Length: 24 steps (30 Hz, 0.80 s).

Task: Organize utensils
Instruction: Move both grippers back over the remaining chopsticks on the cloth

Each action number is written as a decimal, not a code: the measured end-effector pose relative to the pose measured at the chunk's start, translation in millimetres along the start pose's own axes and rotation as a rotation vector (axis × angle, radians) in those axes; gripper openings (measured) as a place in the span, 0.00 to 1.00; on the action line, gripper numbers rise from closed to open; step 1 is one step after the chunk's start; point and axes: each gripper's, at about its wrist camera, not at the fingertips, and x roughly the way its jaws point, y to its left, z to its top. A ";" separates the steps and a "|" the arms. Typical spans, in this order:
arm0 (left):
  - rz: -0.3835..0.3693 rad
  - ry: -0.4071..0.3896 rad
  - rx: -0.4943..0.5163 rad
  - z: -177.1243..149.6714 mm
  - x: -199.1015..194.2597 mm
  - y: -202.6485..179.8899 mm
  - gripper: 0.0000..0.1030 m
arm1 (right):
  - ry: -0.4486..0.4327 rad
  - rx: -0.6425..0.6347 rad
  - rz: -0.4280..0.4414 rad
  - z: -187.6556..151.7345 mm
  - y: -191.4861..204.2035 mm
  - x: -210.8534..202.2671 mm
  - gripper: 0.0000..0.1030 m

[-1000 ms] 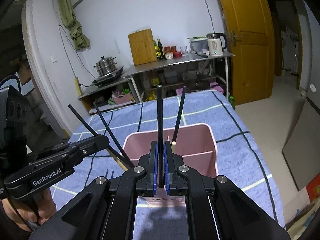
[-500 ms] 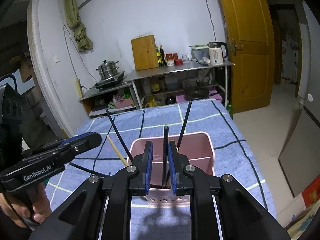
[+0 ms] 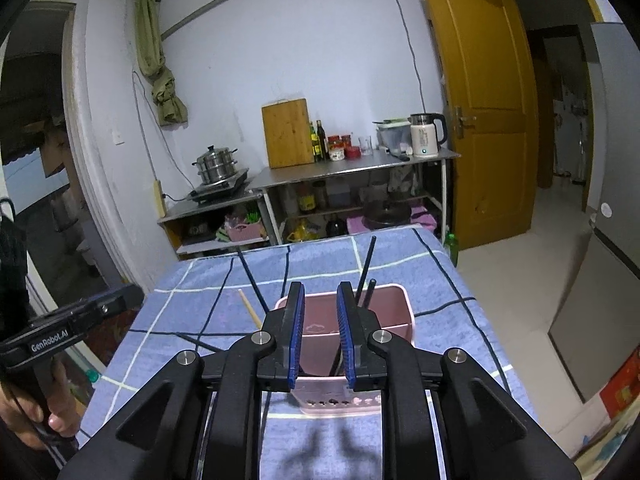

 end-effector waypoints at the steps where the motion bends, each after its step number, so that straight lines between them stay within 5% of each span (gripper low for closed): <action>1: 0.009 0.001 -0.002 -3.3 -3.1 3.7 0.23 | -0.003 -0.002 0.002 0.4 1.7 -2.4 0.17; 24: 0.114 0.095 -0.147 -91.2 -23.1 62.8 0.23 | 0.106 -0.086 0.202 -62.2 68.0 -1.4 0.17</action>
